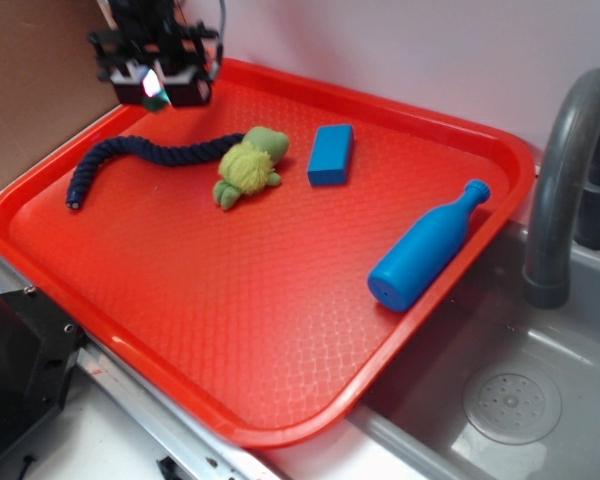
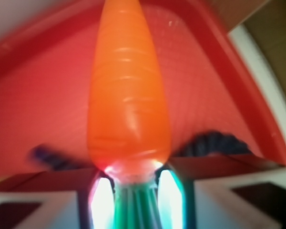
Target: Grab the carrot.
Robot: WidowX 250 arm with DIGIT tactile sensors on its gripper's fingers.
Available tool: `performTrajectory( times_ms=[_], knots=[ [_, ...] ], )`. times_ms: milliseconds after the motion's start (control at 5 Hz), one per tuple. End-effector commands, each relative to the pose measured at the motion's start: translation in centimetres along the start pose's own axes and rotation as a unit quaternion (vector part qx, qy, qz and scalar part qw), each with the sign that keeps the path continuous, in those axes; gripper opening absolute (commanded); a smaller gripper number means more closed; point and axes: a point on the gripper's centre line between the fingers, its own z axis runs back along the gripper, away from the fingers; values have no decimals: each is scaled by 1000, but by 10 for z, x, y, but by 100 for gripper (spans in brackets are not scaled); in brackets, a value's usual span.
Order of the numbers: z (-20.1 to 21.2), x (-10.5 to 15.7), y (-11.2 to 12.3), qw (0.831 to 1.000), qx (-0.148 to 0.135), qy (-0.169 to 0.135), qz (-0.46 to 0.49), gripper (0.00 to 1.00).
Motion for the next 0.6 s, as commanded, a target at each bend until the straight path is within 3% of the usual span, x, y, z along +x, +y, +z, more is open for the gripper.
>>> performTrajectory(
  times_ms=[0, 200, 400],
  knots=[
    [107, -71, -35, 988, -119, -26, -97, 0],
    [129, -104, -43, 981, -152, -5, -121, 0],
    [116, -109, -47, 980, -130, 9, -148, 0]
  ],
)
